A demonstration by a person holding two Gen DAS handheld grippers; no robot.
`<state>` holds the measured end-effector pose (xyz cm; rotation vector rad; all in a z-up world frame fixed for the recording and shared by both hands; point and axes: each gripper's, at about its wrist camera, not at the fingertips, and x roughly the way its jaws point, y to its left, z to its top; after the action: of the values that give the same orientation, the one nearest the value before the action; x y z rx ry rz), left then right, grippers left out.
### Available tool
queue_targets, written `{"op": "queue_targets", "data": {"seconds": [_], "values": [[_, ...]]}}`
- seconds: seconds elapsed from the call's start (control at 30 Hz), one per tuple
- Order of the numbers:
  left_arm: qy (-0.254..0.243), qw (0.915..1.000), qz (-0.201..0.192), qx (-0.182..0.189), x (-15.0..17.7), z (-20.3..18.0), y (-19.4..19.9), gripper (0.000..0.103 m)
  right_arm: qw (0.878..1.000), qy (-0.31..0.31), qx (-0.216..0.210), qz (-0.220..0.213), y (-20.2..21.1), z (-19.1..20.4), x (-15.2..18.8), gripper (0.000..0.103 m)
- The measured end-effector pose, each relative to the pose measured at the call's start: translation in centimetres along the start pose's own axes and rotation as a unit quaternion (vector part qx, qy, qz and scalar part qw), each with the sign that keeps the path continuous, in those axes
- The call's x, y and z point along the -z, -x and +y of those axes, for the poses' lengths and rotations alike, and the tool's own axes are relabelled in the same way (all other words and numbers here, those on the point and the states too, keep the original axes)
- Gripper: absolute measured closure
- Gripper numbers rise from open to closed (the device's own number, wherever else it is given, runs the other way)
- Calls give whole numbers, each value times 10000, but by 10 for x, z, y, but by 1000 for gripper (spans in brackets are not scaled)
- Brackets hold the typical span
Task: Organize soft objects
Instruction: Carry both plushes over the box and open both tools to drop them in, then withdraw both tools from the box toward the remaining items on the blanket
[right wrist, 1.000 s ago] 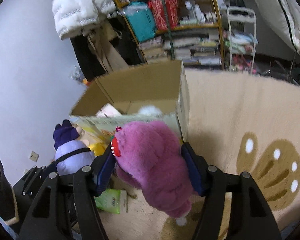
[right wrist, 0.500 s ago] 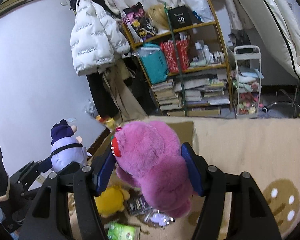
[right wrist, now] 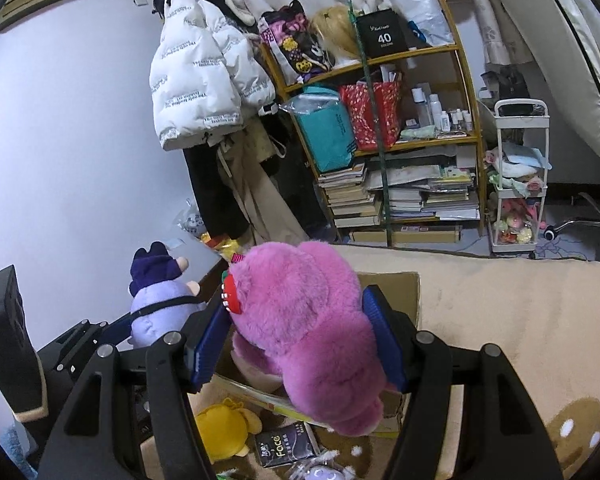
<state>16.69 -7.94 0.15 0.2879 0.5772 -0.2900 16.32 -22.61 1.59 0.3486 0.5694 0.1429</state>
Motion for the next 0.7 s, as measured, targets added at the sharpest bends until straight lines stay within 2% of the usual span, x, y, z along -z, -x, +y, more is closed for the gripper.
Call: {"op": "queue_targets", "data": {"seconds": [0.17, 0.37, 0.47, 0.6, 0.7], "values": [[-11, 9999, 114, -24, 6, 0, -9, 43, 9998, -195, -87, 47, -13, -7, -3, 32], [23, 9998, 162, -60, 9, 5, -11, 37, 9997, -107, 6, 204, -23, -7, 5, 31], [-14, 9997, 223, -103, 10, 6, -11, 31, 9996, -31, 110, 266, -26, -7, 8, 19], [-55, 9995, 294, -100, 10, 8, -8, 29, 9995, -54, 145, 281, -24, -9, 11, 16], [-54, 9994, 334, -97, 11, 10, -4, 24, 9994, -99, 204, 270, -18, -9, 13, 8]]}}
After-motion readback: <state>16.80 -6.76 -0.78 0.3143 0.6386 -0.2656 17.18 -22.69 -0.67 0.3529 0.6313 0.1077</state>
